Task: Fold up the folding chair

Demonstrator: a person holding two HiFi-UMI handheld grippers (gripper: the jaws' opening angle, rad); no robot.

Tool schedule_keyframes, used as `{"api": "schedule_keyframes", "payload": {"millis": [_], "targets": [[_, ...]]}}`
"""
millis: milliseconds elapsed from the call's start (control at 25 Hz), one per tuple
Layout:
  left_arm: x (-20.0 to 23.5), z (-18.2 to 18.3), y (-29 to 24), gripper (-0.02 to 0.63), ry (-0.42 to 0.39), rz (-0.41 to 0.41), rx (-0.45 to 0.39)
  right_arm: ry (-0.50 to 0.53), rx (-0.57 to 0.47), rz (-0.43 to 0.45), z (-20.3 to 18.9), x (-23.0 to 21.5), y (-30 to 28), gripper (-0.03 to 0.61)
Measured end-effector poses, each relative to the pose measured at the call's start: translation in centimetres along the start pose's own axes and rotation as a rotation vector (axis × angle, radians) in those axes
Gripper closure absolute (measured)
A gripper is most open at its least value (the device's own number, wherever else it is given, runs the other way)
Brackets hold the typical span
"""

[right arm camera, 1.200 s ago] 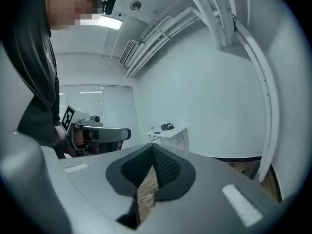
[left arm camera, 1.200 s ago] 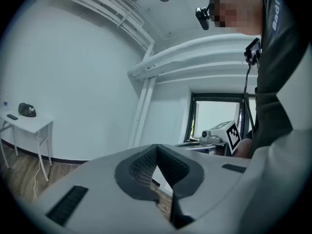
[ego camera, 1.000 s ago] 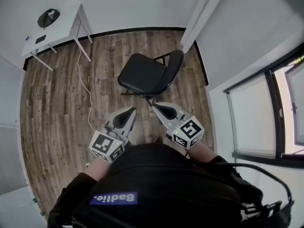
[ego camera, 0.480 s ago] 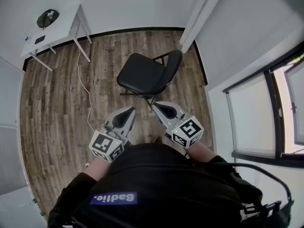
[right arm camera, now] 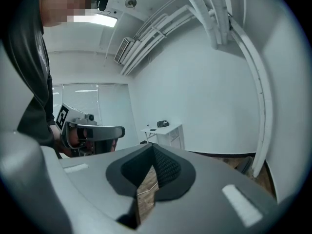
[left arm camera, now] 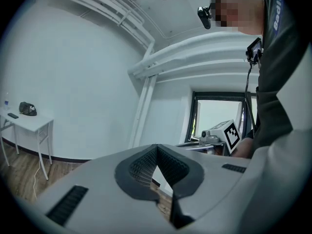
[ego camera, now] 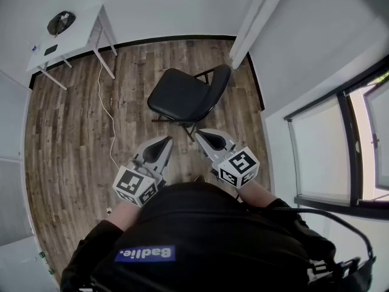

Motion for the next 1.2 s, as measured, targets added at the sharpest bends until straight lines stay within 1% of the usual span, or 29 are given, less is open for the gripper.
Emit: {"api": "schedule_keyframes", "payload": {"millis": [320, 480, 600, 720, 1040, 1200], "targets": [[-0.3, -0.2, -2.5, 0.609, -0.024, 0.034, -0.014, -0.001, 0.018, 0.02, -1.0, -2.6, 0.6, 0.577], [1.0, -0.4, -2.6, 0.609, -0.017, 0.066, -0.024, 0.001, 0.033, 0.02, -1.4, -3.6, -0.2, 0.577], [2.9, -0.2, -2.3, 0.609, -0.018, 0.074, -0.021, 0.004, 0.034, 0.005, -1.1, -4.1, -1.6, 0.577], [5.6, 0.4, -2.2, 0.609, -0.028, 0.063, -0.018, 0.004, 0.035, -0.024, -0.5, -4.4, -3.8, 0.577], [13.8, 2.7, -1.0, 0.609, -0.061, -0.023, 0.016, 0.024, 0.041, -0.142, 2.1, -4.7, -10.4, 0.577], [17.0, 3.7, -0.9, 0.609, -0.051, -0.059, 0.015, 0.016, 0.037, -0.204, 3.3, -5.2, -12.7, 0.577]]}}
Point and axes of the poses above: the fingertips, and each gripper's own axes: y backward along the fingers, x to its left, z out of its top, the point moved 6 cm from there along y, backward along the fingers, and after that the axes turned 13 degrees about -z, right-handed, at the moved point
